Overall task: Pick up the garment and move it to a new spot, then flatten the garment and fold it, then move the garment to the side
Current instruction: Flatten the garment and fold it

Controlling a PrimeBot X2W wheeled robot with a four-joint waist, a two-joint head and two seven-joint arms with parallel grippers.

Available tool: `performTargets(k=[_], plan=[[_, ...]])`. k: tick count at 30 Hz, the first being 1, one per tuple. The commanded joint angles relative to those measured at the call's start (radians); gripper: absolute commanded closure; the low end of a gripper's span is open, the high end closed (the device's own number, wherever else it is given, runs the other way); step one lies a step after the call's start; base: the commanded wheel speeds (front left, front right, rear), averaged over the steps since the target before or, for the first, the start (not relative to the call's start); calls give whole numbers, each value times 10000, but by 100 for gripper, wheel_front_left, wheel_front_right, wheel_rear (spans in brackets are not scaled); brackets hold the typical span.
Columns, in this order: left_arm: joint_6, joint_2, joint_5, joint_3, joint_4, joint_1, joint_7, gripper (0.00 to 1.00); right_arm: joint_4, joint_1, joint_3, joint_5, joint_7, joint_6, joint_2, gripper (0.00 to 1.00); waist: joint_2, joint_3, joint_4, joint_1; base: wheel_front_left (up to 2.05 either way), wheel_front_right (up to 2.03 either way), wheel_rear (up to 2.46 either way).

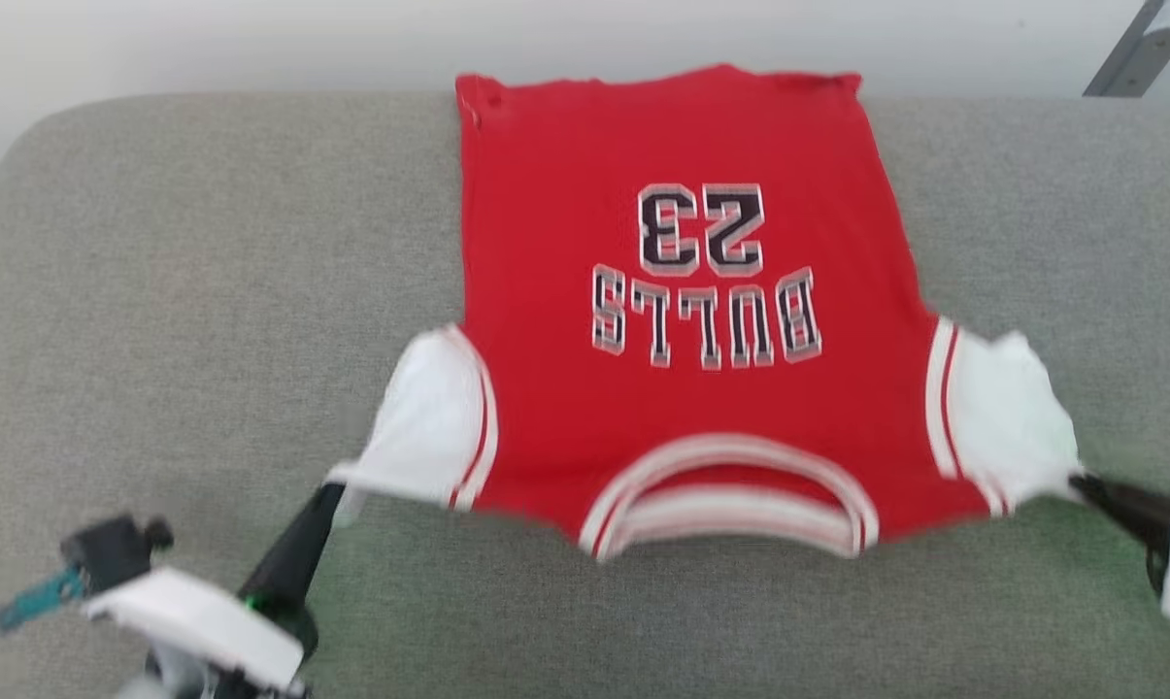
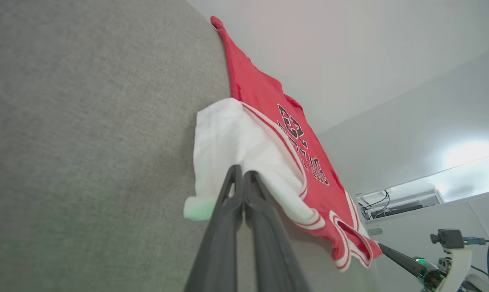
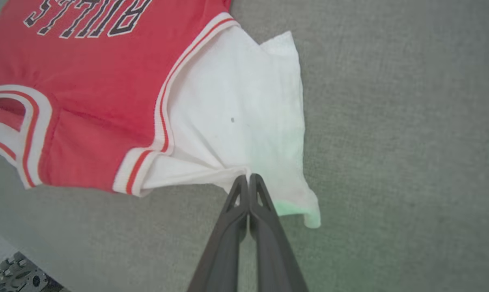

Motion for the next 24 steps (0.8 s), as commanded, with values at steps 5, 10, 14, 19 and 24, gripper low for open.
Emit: performTargets(k=[5, 10, 14, 19, 24], plan=[[28, 355, 159, 618, -605, 1735, -53, 100, -1126, 1691, -422, 185, 711, -26, -699, 100, 0, -154, 18, 0, 0, 0, 0], [28, 494, 630, 901, -1033, 2713, -52, 100, -1852, 2924, -1046, 315, 896, -26, -1064, 100, 0, -153, 46, 0, 0, 0, 0], [27, 261, 929, 1006, -1068, 3042, -52, 100, -2236, 3575, -1624, 52, 1015, -26, -1112, 100, 0, -145, 52, 0, 0, 0, 0], [28, -54, 1113, 709, -870, 2628, -50, 100, -2410, 3808, -2209, -431, 1563, -25, -508, 100, 0, -155, 100, 0, 0, 0, 0], [28, -264, 1090, 399, -548, 2260, 3, 100, -2343, 3915, -2459, -795, 2132, -25, 152, 100, 0, -192, 164, 0, 0, 0, 0]])
